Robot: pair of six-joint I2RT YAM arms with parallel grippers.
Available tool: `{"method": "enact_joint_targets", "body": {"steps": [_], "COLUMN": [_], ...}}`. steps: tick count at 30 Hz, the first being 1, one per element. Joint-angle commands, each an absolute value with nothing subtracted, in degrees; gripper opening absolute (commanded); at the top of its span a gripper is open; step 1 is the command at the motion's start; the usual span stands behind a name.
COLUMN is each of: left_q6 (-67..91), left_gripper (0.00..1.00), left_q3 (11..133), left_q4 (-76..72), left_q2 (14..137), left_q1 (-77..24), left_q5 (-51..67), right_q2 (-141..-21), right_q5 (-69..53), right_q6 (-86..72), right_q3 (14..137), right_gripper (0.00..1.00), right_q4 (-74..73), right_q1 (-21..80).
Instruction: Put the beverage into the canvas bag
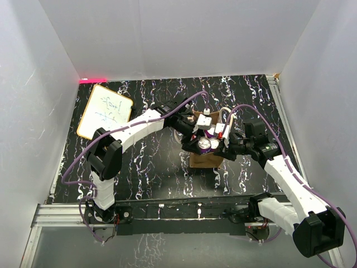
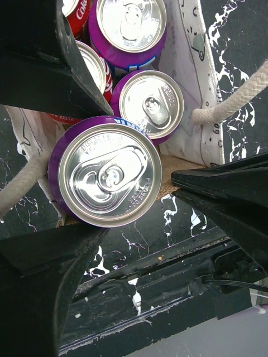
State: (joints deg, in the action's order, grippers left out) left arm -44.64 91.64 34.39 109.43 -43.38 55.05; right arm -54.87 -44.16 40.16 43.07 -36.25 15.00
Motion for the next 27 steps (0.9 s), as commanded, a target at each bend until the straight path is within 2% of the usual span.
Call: {"method": "enact_joint_targets", "body": {"steps": [1,11,27], "left_q6": [-47.68,-59.46,-64.04], "left_gripper": [0.41,0.5,0.66], "left_q3": [93.23,101.24,102.83], "left_q4": [45.37,60.69,63.67], "left_q2": [111.57,117.94,119.63], "left_q1": [-44.65,-44.65,-44.69], "left_q5": [61.03,61.21,59.61], "right_q2": [-54.11,-53.69,-54.08], "right_q5": [-43.6,-43.03,-42.54], "right_q6": [39.51,39.13,39.01], "right_q3": [43.81,43.42,43.11], "right_gripper": [0.08,0.08,0.08], "right_q4": [-34.19,-33.78,-33.4], "right_q1": [14.81,14.77,14.79]}}
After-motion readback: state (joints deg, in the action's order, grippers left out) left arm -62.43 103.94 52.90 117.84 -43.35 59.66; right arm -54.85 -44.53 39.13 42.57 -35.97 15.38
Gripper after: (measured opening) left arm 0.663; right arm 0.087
